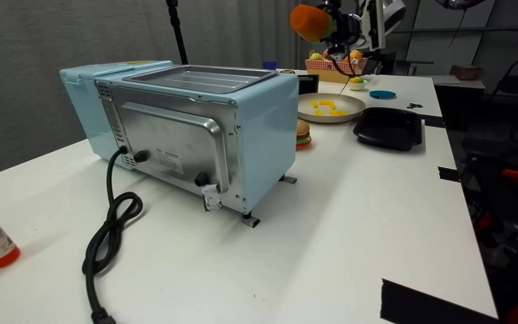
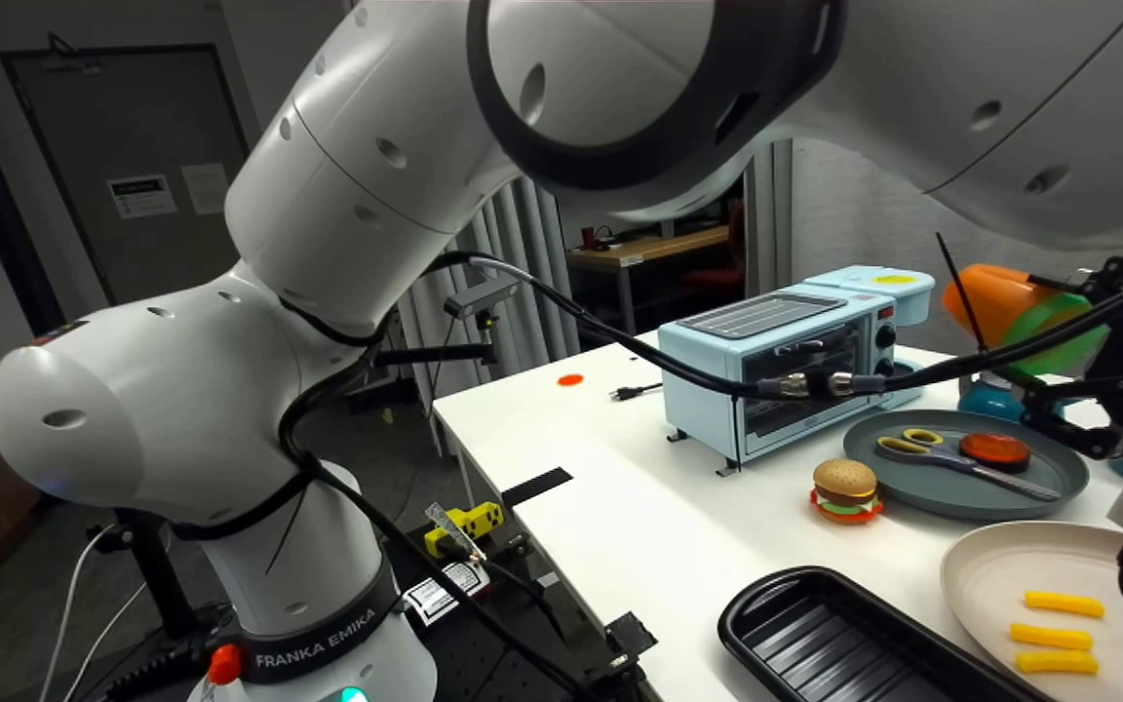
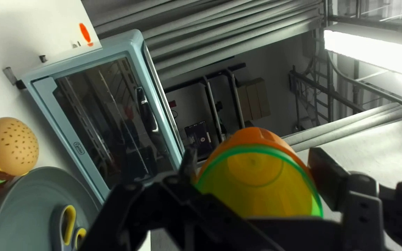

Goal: Pour the things in the green cup onto the plate

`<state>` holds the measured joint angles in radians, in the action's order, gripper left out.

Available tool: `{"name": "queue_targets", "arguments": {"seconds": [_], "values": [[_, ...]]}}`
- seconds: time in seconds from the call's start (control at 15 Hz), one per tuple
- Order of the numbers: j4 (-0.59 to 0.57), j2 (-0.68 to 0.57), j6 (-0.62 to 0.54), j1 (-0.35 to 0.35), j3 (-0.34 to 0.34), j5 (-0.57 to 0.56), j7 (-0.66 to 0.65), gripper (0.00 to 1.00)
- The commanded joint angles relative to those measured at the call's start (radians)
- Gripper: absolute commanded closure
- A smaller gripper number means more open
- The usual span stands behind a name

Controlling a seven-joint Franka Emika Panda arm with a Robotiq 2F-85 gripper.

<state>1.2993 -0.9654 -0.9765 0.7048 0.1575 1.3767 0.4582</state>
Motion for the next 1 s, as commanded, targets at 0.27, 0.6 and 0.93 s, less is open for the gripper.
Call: {"name": "queue_targets", "arguments": {"seconds": [0.27,0.6,0.93], "values": [[-0.118,-0.049,-0.015,-0.011,0.019,-0.169,0.213,0.45],[-0.141,-0.053,-0.078,-0.012,0.010,-0.270,0.364,0.45],[-0.147,-0.052,-0.162,-0.015,0.001,-0.349,0.490,0.45]]}}
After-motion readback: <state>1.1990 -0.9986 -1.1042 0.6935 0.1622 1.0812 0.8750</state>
